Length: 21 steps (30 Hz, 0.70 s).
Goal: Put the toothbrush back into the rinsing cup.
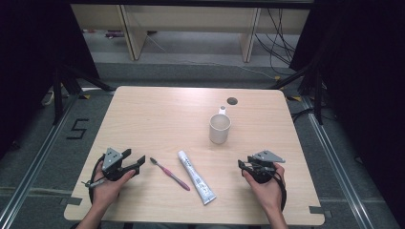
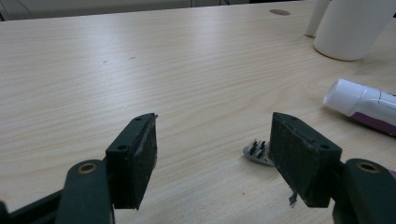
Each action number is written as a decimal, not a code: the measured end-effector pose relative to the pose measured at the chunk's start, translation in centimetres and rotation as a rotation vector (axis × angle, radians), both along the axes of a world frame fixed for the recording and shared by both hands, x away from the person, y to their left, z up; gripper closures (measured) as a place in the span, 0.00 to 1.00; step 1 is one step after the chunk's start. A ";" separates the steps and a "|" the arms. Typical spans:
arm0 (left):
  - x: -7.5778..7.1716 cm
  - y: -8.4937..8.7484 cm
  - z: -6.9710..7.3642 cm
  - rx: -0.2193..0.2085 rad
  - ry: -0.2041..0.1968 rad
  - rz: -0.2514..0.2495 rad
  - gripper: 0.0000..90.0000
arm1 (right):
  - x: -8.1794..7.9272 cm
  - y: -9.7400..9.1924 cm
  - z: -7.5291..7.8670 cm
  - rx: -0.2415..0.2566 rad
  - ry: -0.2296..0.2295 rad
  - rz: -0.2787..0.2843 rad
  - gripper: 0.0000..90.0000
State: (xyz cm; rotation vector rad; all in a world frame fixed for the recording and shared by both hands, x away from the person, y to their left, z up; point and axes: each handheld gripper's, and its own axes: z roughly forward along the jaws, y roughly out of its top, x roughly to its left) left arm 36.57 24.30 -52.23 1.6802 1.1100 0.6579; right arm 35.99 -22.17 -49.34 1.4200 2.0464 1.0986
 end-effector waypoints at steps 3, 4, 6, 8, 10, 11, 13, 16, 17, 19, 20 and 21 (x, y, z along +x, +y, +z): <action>0.0 -0.1 0.0 0.003 -0.003 -0.010 0.36 | 0.1 0.4 0.3 -0.030 0.013 0.018 0.62; 0.0 -0.1 0.0 0.003 -0.003 -0.010 0.36 | 0.0 0.5 0.5 -0.036 0.042 0.013 0.62; 0.1 -0.1 0.0 0.002 0.001 -0.007 0.36 | 0.3 0.3 0.5 -0.037 0.031 0.029 0.63; 0.1 -0.1 0.0 -0.002 0.002 -0.005 0.36 | 0.4 0.3 0.6 -0.062 0.054 0.030 0.63; 0.1 0.0 0.0 -0.006 0.004 -0.005 0.36 | 0.6 0.2 0.9 -0.082 0.065 0.030 0.63; 0.1 0.0 0.0 -0.009 0.004 -0.005 0.36 | 0.6 0.4 1.1 -0.071 0.097 0.019 0.63; 0.1 0.0 0.0 -0.006 0.002 -0.007 0.36 | 0.6 0.7 1.6 -0.075 0.139 0.010 0.63; 0.1 -0.1 0.0 -0.002 0.002 -0.007 0.36 | 1.0 0.7 2.4 -0.131 0.188 0.035 0.63; 0.1 -0.1 0.0 -0.002 0.002 -0.007 0.36 | 1.1 0.8 2.6 -0.150 0.214 0.040 0.63; 0.1 -0.1 0.0 0.003 0.009 -0.007 0.36 | 1.4 1.0 3.1 -0.179 0.265 0.050 0.63; 0.1 -0.1 0.0 0.003 0.009 -0.007 0.36 | 1.4 1.2 3.3 -0.185 0.287 0.049 0.63; 0.0 -0.1 0.0 0.004 0.011 -0.008 0.36 | 1.6 1.3 3.4 -0.196 0.315 0.059 0.63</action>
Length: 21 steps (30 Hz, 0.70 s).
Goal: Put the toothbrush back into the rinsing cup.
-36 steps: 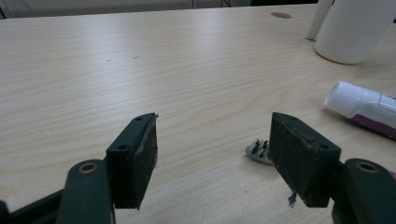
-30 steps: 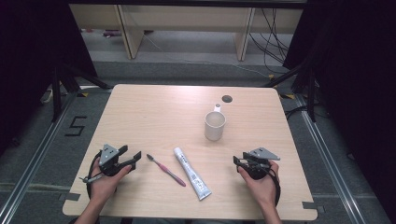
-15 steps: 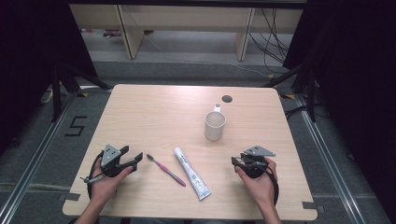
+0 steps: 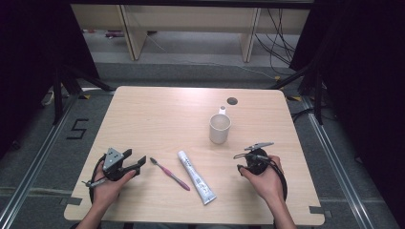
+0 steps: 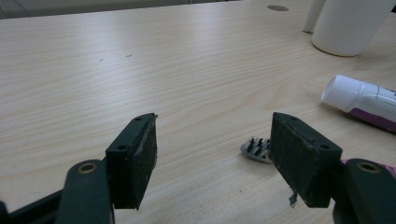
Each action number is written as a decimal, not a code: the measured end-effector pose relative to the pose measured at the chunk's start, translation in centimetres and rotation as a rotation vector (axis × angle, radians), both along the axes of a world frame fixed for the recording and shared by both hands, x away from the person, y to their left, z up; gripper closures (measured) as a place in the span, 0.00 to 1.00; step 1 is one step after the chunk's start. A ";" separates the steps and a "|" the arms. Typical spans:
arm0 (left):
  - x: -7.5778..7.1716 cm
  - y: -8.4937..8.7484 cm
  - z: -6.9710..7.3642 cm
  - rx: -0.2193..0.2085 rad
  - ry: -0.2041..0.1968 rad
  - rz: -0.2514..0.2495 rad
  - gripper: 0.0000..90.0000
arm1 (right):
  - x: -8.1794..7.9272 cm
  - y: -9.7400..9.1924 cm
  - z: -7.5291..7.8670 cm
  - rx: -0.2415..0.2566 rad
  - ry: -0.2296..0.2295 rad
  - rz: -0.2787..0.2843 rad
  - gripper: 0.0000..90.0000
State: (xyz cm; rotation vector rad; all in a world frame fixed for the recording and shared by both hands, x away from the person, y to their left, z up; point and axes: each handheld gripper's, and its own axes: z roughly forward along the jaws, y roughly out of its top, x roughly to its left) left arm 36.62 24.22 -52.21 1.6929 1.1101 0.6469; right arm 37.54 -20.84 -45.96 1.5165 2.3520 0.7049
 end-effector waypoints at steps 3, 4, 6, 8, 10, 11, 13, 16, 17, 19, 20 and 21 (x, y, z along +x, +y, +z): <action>0.0 0.0 0.0 -0.001 0.001 0.000 0.36 | 0.3 0.3 0.2 -0.019 0.037 0.007 0.64; 0.0 0.0 0.0 0.000 0.001 -0.003 0.36 | 0.5 0.6 0.5 -0.043 0.091 0.010 0.64; 0.0 0.0 0.0 0.000 0.002 -0.004 0.36 | 0.7 0.8 0.7 -0.056 0.105 0.028 0.64; 0.0 0.0 0.0 0.000 0.002 -0.005 0.36 | 0.9 1.1 0.9 -0.070 0.132 0.027 0.65; 0.0 0.0 0.0 0.001 0.004 -0.005 0.36 | 0.9 1.5 1.2 -0.072 0.168 0.018 0.65; 0.0 0.0 0.0 0.001 0.004 -0.005 0.36 | 1.0 1.6 1.2 -0.083 0.168 0.029 0.65; 0.0 0.0 0.0 0.003 0.005 -0.005 0.36 | 1.0 1.8 1.3 -0.102 0.197 0.003 0.65; 0.0 0.0 0.0 0.004 0.005 -0.006 0.36 | 1.1 2.1 1.4 -0.115 0.231 0.015 0.65; 0.0 -0.1 0.0 0.001 0.006 -0.006 0.36 | 1.2 2.4 1.5 -0.121 0.249 0.025 0.65; 0.0 -0.1 0.0 0.002 0.006 -0.006 0.36 | 1.2 2.6 1.5 -0.133 0.254 0.028 0.65; 0.1 -0.1 0.0 0.002 0.006 -0.007 0.36 | 1.2 2.8 1.6 -0.135 0.255 0.041 0.65; 0.1 -0.1 0.0 0.002 0.005 -0.007 0.36 | 1.2 3.0 1.7 -0.134 0.262 0.033 0.65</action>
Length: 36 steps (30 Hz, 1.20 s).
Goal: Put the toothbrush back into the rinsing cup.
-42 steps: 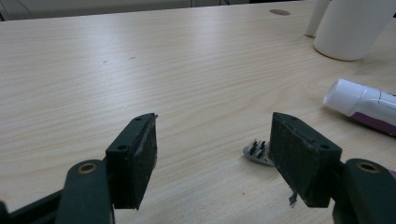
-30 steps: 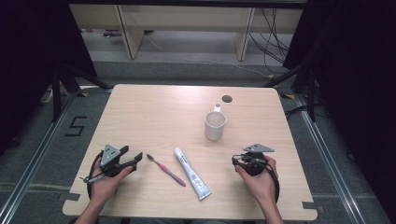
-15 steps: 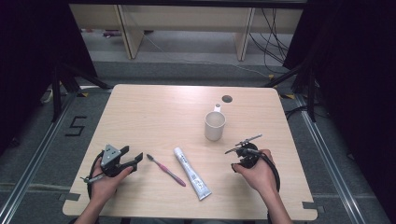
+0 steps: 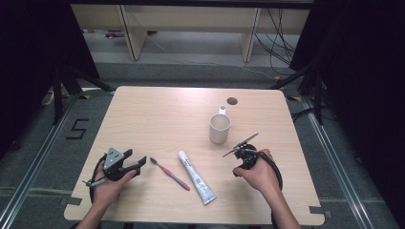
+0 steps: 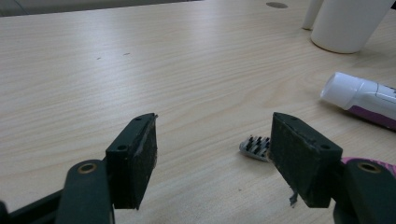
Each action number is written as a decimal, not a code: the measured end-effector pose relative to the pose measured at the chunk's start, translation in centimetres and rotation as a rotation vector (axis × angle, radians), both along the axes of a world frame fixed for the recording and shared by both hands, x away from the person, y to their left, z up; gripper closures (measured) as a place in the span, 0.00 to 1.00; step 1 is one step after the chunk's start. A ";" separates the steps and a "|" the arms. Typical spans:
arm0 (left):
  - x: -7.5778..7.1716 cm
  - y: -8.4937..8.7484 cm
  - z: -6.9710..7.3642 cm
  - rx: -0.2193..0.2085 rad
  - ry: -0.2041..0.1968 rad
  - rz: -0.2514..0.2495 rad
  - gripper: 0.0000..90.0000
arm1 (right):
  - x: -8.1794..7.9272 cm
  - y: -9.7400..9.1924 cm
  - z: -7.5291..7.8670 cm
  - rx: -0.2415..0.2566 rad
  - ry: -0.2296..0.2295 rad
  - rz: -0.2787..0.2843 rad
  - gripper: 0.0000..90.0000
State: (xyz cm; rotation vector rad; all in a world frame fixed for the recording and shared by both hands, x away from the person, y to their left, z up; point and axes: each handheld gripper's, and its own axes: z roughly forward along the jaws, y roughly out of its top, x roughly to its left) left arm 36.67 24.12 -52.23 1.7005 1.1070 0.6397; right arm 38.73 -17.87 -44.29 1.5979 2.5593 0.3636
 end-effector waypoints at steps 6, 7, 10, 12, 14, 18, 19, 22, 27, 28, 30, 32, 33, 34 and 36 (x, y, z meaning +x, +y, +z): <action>0.0 0.0 0.0 0.001 0.002 -0.001 0.36 | 0.3 0.7 0.1 0.012 -0.025 0.050 0.65; 0.0 0.0 0.0 -0.001 0.002 -0.001 0.36 | 0.3 0.9 0.3 0.020 -0.031 0.056 0.65; 0.0 0.0 0.0 0.000 0.001 -0.001 0.36 | 0.3 1.2 0.3 0.017 -0.027 0.071 0.65; 0.0 0.0 0.0 0.001 0.002 -0.001 0.36 | 0.3 1.6 0.3 0.014 -0.020 0.076 0.65; 0.0 0.0 0.0 0.000 0.002 -0.002 0.36 | 0.5 1.8 0.3 0.007 -0.019 0.088 0.65; 0.0 0.0 0.0 0.001 0.003 -0.002 0.36 | 0.7 2.1 0.1 0.003 -0.029 0.136 0.64; 0.0 0.0 0.0 0.001 0.003 -0.002 0.36 | 0.6 2.5 0.2 0.009 -0.004 0.110 0.64; 0.0 0.0 0.0 -0.001 0.001 -0.002 0.36 | 0.7 2.8 0.2 0.019 -0.003 0.118 0.64; 0.0 0.0 0.0 0.000 0.003 -0.002 0.36 | 0.9 2.9 -0.1 -0.001 -0.026 0.138 0.64; 0.0 0.0 0.0 0.000 0.003 -0.003 0.36 | 0.9 3.0 -0.1 -0.007 -0.034 0.132 0.64; 0.0 0.0 0.0 -0.001 0.003 -0.003 0.36 | 0.8 3.3 0.0 -0.009 -0.012 0.120 0.64; 0.0 0.0 0.0 0.001 0.003 -0.005 0.36 | 0.8 3.4 0.0 -0.019 -0.004 0.125 0.64; 0.0 0.0 0.0 0.001 0.003 -0.005 0.36 | 0.7 3.5 0.0 -0.016 -0.002 0.123 0.64; 0.0 0.0 0.0 0.001 0.003 -0.005 0.36 | 0.9 3.4 -0.1 -0.017 -0.017 0.148 0.64; 0.0 0.0 0.0 0.002 0.003 -0.006 0.36 | 0.8 3.5 -0.1 -0.015 -0.011 0.145 0.64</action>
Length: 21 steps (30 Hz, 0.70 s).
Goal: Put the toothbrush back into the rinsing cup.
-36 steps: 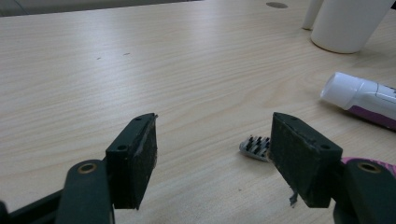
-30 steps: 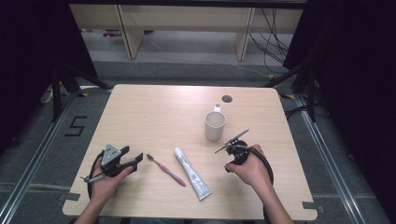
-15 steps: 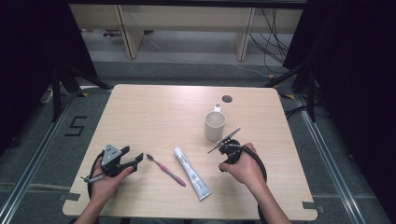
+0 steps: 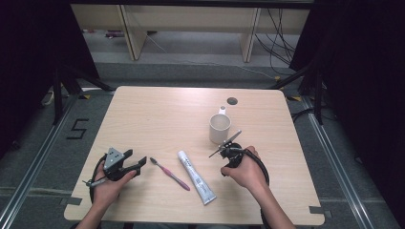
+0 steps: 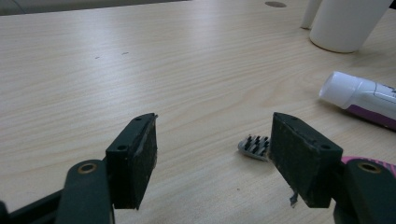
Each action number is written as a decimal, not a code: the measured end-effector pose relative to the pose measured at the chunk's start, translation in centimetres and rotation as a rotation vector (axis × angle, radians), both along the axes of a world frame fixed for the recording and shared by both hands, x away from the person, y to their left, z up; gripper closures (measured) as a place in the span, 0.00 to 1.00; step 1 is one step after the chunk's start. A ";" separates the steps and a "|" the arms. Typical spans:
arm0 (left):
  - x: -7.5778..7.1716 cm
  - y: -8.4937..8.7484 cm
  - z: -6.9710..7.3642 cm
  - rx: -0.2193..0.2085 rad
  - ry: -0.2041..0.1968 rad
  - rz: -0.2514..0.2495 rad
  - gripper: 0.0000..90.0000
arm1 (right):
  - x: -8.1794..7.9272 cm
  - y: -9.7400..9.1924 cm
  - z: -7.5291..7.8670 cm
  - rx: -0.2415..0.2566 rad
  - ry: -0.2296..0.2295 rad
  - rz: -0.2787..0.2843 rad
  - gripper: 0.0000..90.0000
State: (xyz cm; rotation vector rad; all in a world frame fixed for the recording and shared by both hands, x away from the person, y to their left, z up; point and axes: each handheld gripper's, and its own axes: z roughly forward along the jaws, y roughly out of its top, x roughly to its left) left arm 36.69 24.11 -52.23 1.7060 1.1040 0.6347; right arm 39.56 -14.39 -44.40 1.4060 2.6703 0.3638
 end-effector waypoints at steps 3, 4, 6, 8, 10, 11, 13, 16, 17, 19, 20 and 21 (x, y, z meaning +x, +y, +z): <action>0.0 0.0 0.0 -0.001 -0.001 0.000 0.36 | 0.2 0.0 -0.1 0.004 -0.020 0.032 0.64; 0.0 -0.1 0.0 -0.003 -0.002 -0.001 0.36 | 0.0 0.2 0.0 0.006 -0.005 0.001 0.64; 0.0 -0.1 0.0 0.000 -0.002 -0.011 0.36 | 0.0 0.3 0.0 0.013 -0.001 -0.009 0.64; 0.0 -0.1 0.0 0.012 0.003 -0.014 0.36 | -0.1 0.4 0.0 0.010 0.008 -0.018 0.64; 0.0 -0.1 0.0 0.011 0.004 -0.014 0.35 | 0.0 0.4 0.0 0.002 0.000 0.004 0.64; 0.0 -0.1 0.0 0.011 0.004 -0.015 0.35 | -0.1 0.5 0.0 0.003 -0.003 -0.002 0.64; 0.0 -0.1 0.0 0.010 0.003 -0.016 0.36 | -0.1 0.7 0.2 0.007 0.008 -0.017 0.64; 0.0 -0.2 0.0 0.006 0.004 -0.029 0.36 | 0.0 0.6 0.2 0.006 -0.008 0.010 0.64; -0.1 -0.2 0.0 0.007 0.004 -0.033 0.36 | 0.0 0.7 0.2 0.002 -0.015 0.014 0.64; -0.1 -0.4 0.1 0.011 0.007 -0.050 0.36 | 0.0 0.8 0.1 0.008 -0.004 0.018 0.63; -0.1 -0.5 0.2 0.014 0.006 -0.058 0.36 | 0.0 0.8 0.1 0.010 -0.003 0.015 0.63; -0.2 -0.7 0.5 0.027 0.003 -0.069 0.36 | 0.0 0.8 0.1 0.010 -0.004 0.014 0.63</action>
